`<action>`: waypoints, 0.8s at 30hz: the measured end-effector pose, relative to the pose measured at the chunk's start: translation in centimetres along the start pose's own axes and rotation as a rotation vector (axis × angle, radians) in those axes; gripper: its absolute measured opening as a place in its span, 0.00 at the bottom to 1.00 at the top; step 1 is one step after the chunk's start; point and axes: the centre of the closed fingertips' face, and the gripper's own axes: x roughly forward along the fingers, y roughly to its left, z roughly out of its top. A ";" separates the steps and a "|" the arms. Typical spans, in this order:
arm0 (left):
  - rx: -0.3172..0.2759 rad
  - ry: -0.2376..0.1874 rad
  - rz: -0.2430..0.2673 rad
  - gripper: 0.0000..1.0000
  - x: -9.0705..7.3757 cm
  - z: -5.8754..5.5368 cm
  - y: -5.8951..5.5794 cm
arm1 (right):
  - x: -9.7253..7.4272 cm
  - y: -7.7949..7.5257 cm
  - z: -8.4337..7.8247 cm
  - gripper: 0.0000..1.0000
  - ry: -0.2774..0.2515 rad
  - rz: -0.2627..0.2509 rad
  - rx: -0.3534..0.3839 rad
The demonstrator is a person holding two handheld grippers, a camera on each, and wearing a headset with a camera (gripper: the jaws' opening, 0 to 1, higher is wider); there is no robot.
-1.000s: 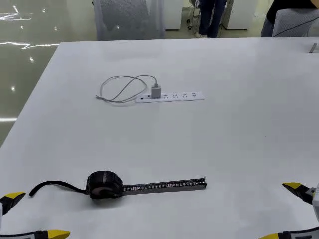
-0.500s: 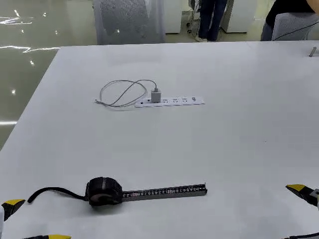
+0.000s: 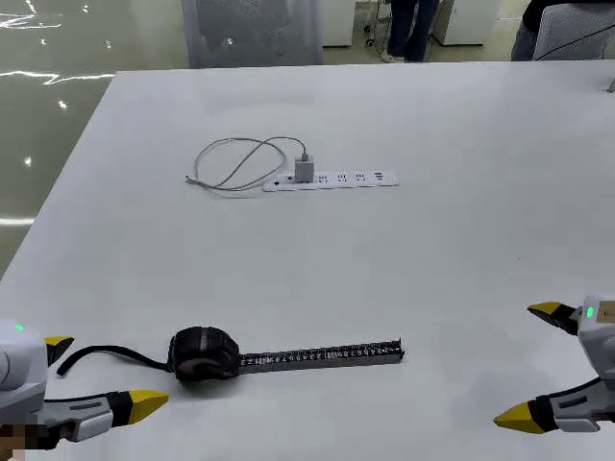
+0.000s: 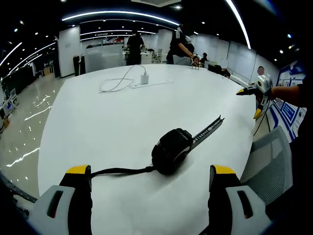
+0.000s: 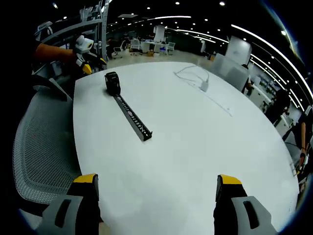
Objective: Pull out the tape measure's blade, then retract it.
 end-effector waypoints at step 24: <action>0.017 0.008 0.060 0.99 4.3 1.1 -3.0 | 4.7 -0.8 2.4 0.99 0.076 0.138 -0.147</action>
